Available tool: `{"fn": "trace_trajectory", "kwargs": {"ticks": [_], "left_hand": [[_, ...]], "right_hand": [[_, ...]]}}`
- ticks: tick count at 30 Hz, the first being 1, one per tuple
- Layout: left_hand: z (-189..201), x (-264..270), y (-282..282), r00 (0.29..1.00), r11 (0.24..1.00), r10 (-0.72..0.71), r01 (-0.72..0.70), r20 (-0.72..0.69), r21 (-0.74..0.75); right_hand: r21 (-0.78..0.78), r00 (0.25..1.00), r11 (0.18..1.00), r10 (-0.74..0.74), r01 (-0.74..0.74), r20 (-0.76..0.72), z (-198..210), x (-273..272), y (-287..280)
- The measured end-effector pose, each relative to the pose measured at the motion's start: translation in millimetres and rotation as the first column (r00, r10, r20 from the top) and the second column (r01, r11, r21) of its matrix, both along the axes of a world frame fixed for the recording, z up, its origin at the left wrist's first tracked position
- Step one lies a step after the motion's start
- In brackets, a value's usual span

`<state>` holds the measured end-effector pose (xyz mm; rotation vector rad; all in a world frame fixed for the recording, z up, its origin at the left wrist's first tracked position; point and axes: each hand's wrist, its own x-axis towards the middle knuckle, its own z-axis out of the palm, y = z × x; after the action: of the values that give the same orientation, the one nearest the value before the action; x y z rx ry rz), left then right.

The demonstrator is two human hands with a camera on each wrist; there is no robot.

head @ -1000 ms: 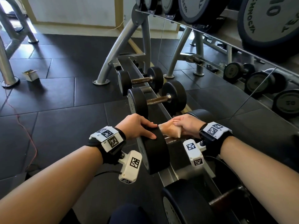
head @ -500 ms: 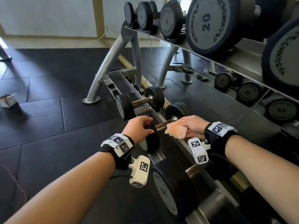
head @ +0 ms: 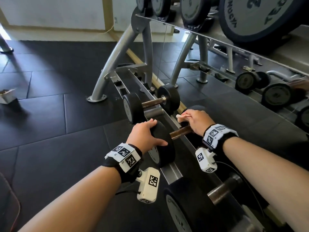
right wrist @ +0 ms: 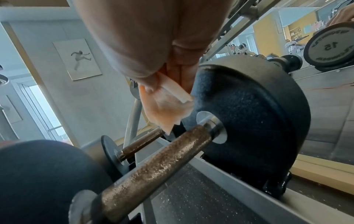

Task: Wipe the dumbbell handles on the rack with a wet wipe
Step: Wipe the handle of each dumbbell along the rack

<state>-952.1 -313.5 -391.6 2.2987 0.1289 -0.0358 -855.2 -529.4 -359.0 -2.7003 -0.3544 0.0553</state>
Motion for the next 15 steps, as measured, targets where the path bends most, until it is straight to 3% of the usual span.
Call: {"fn": "trace_trajectory", "kwargs": {"ticks": [4,10,15], "left_hand": [[-0.5,0.4,2.4,1.0,1.0,-0.004,0.004,-0.011,-0.026],[0.9,-0.7,3.1,1.0,1.0,-0.009,0.009,-0.017,-0.026],[4.2,-1.8,3.4,1.0,1.0,-0.009,0.008,-0.029,-0.025]], "right_hand": [[-0.129,0.98,0.98,0.134,-0.154,-0.147,-18.3,3.4,-3.1],[-0.147,0.949,0.959,0.202,-0.242,-0.241,-18.8,3.4,-8.1],[-0.176,0.878,0.886,0.364,-0.429,-0.31,-27.3,-9.8,3.3]]}}
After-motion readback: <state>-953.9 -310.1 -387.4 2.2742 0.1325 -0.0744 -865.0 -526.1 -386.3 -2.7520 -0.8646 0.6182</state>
